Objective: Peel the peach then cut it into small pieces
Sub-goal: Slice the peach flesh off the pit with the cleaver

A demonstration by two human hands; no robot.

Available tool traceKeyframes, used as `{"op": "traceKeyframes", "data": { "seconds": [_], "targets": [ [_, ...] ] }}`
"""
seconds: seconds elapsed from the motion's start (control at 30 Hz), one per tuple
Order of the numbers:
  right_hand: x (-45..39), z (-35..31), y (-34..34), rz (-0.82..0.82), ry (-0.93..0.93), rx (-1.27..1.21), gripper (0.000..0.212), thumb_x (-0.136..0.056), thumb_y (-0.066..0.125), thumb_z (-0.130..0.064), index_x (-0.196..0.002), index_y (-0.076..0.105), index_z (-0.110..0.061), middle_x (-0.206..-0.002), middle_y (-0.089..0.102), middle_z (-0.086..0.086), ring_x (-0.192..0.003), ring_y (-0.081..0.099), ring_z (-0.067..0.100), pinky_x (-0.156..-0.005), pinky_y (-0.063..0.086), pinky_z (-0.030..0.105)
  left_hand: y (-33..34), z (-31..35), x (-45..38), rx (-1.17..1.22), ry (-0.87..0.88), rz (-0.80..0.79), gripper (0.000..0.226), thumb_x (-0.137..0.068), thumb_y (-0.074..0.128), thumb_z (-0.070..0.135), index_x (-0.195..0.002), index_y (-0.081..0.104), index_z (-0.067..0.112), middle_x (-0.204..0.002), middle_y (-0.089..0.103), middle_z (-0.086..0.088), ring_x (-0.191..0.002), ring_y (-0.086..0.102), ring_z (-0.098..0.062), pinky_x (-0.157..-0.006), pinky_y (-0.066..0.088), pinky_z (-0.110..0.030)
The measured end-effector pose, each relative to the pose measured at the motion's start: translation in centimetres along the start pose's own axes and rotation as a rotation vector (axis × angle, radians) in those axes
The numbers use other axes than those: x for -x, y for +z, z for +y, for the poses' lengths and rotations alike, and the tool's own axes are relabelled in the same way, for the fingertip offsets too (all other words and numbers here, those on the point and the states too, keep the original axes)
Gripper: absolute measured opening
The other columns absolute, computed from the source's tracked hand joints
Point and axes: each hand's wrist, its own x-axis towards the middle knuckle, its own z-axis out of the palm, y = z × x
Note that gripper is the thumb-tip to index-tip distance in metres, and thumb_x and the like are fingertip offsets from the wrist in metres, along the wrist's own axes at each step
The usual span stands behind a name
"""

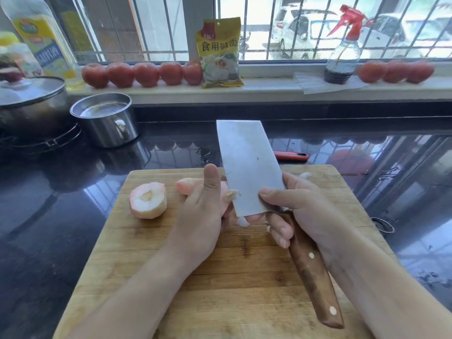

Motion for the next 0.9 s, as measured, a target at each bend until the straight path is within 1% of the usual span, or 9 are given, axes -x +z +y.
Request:
{"op": "traceKeyframes", "data": {
  "seconds": [0.1, 0.2, 0.3, 0.4, 0.47, 0.53, 0.63, 0.77, 0.9],
  "targets": [
    [0.1, -0.3, 0.1, 0.0, 0.022, -0.009, 0.017, -0.101, 0.05, -0.002, -0.116, 0.058, -0.001, -0.063, 0.066, 0.02, -0.031, 0.038, 0.013, -0.033, 0.038, 0.024, 0.0, 0.1, -0.1, -0.042, -0.002, 0.022, 0.091, -0.093, 0.008, 0.071, -0.076, 0.063, 0.0, -0.055, 0.053, 0.01, -0.048, 0.044, -0.001, -0.05, 0.034, -0.01],
    [0.4, -0.9, -0.3, 0.062, 0.042, -0.021, 0.017, -0.101, 0.051, -0.004, -0.115, 0.061, -0.004, -0.056, 0.057, 0.02, -0.032, 0.038, 0.016, -0.034, 0.038, 0.024, -0.3, 0.0, -0.4, 0.129, -0.081, 0.059, 0.08, -0.103, 0.018, 0.065, -0.073, 0.055, 0.0, -0.06, 0.047, -0.005, -0.049, 0.04, -0.012, -0.049, 0.033, -0.022],
    [0.3, -1.5, -1.1, 0.163, 0.007, -0.006, 0.019, -0.1, 0.054, -0.006, -0.115, 0.065, -0.008, -0.057, 0.048, 0.02, -0.034, 0.039, 0.018, -0.036, 0.041, 0.026, -1.0, 0.3, -0.8, 0.519, -0.288, 0.042, 0.06, -0.108, 0.031, 0.056, -0.102, 0.065, 0.007, -0.069, 0.057, -0.01, -0.048, 0.047, -0.017, -0.045, 0.038, -0.027],
    [0.2, -1.9, -1.9, 0.259, -0.03, -0.024, 0.017, -0.1, 0.054, -0.005, -0.113, 0.064, -0.008, -0.068, 0.062, 0.024, -0.037, 0.039, 0.016, -0.035, 0.042, 0.026, -1.7, 0.4, -1.0, 0.707, -0.395, -0.03, 0.059, -0.107, 0.035, 0.054, -0.122, 0.065, 0.005, -0.082, 0.066, -0.013, -0.054, 0.054, -0.017, -0.045, 0.049, -0.026],
    [0.0, -2.1, -2.4, 0.307, -0.034, -0.027, 0.018, -0.1, 0.054, -0.006, -0.115, 0.063, -0.009, -0.076, 0.068, 0.023, -0.04, 0.04, 0.015, -0.036, 0.043, 0.026, -2.0, 0.5, -1.0, 0.758, -0.406, -0.085, 0.058, -0.099, 0.051, 0.057, -0.127, 0.065, 0.008, -0.092, 0.067, -0.015, -0.059, 0.056, -0.017, -0.051, 0.055, -0.027],
    [-0.1, -2.1, -2.7, 0.326, -0.036, -0.008, 0.02, -0.099, 0.054, -0.006, -0.117, 0.063, -0.009, -0.07, 0.068, 0.018, -0.04, 0.04, 0.014, -0.036, 0.042, 0.026, -2.0, 0.2, -0.9, 0.701, -0.352, -0.096, 0.051, -0.087, 0.077, 0.036, -0.13, 0.064, 0.012, -0.094, 0.063, -0.013, -0.06, 0.054, -0.016, -0.054, 0.054, -0.025],
    [-0.1, -2.1, -2.7, 0.322, -0.04, 0.006, 0.018, -0.099, 0.055, -0.007, -0.115, 0.063, -0.009, -0.069, 0.07, 0.017, -0.041, 0.04, 0.015, -0.036, 0.042, 0.026, -1.6, -0.7, -0.9, 0.441, -0.213, -0.04, 0.037, -0.093, 0.069, 0.0, -0.124, 0.067, 0.02, -0.083, 0.056, -0.008, -0.057, 0.051, -0.012, -0.05, 0.047, -0.021],
    [-0.1, -2.0, -2.7, 0.32, -0.02, 0.039, 0.016, -0.1, 0.057, -0.01, -0.114, 0.062, -0.013, -0.087, 0.072, 0.028, -0.043, 0.043, 0.015, -0.039, 0.046, 0.027, -1.4, -1.0, -0.6, 0.118, -0.09, -0.041, 0.03, -0.104, 0.06, 0.012, -0.124, 0.066, 0.034, -0.075, 0.056, -0.008, -0.061, 0.052, -0.013, -0.056, 0.044, -0.022],
    [0.2, -2.4, -2.9, 0.301, -0.022, 0.036, 0.016, -0.1, 0.056, -0.009, -0.116, 0.06, -0.012, -0.087, 0.074, 0.026, -0.045, 0.045, 0.018, -0.04, 0.047, 0.029, -0.8, -1.0, -0.2, 0.124, -0.072, -0.124, 0.024, -0.107, 0.055, 0.021, -0.119, 0.069, 0.037, -0.078, 0.053, -0.007, -0.068, 0.049, -0.018, -0.061, 0.041, -0.029]
  ]
}}
